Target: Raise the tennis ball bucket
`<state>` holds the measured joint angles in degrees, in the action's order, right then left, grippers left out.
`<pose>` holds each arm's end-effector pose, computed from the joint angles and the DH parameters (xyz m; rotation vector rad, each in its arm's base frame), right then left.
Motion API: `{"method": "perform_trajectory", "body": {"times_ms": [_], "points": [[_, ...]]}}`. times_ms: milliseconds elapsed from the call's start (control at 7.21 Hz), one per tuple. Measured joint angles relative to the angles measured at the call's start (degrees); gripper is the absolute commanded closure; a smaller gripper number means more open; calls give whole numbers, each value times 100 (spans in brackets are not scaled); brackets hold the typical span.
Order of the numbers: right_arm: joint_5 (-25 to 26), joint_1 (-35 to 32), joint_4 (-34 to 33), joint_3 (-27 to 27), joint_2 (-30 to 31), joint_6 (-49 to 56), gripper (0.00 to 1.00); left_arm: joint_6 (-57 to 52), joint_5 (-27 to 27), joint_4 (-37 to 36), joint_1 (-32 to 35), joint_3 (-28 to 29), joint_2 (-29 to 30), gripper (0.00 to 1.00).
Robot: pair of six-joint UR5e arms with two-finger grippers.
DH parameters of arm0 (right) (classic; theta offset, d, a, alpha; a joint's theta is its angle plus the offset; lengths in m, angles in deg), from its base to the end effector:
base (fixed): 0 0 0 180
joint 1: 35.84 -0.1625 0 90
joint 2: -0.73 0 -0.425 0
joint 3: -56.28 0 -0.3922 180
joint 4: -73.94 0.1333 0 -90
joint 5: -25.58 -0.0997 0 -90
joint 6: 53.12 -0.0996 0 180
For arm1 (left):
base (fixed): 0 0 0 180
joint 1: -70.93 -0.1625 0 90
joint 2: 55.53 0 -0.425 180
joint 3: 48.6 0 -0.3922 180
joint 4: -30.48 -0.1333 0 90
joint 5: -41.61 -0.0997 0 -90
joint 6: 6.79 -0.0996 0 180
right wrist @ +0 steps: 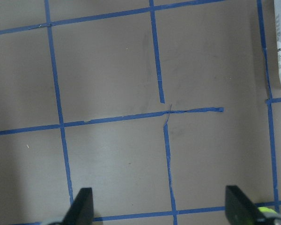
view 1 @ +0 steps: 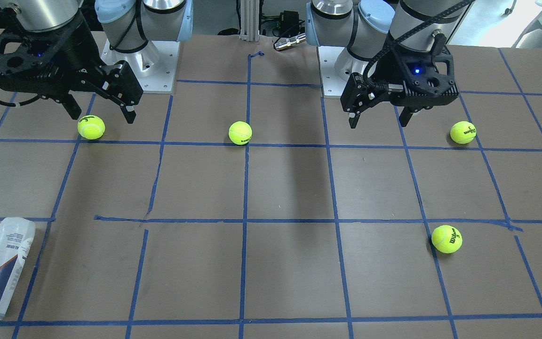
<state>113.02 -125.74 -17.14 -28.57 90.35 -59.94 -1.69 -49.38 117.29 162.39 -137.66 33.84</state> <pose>0.1369 -0.5032 0.5313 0.1828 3.0818 -0.1534 -0.1441 -0.4915 0.5073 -0.1004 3.1247 -0.1313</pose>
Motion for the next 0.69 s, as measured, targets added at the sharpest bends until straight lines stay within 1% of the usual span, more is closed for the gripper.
{"method": "perform_trajectory", "body": {"times_ms": [139, 416, 555, 693], "points": [[81, 106, 13, 2, -5, 9, 0, -8, -1, 2, 2, 0, -1, 0], [546, 459, 82, 61, -7, 44, 0, -30, -24, 14, -1, -5, -12, 0], [725, 731, 108, 78, -65, 72, 0, -33, -23, 18, -3, -6, -14, 0], [782, 1058, 112, 79, -211, 172, 0, -33, -15, 20, -5, -6, -15, 0]]}}
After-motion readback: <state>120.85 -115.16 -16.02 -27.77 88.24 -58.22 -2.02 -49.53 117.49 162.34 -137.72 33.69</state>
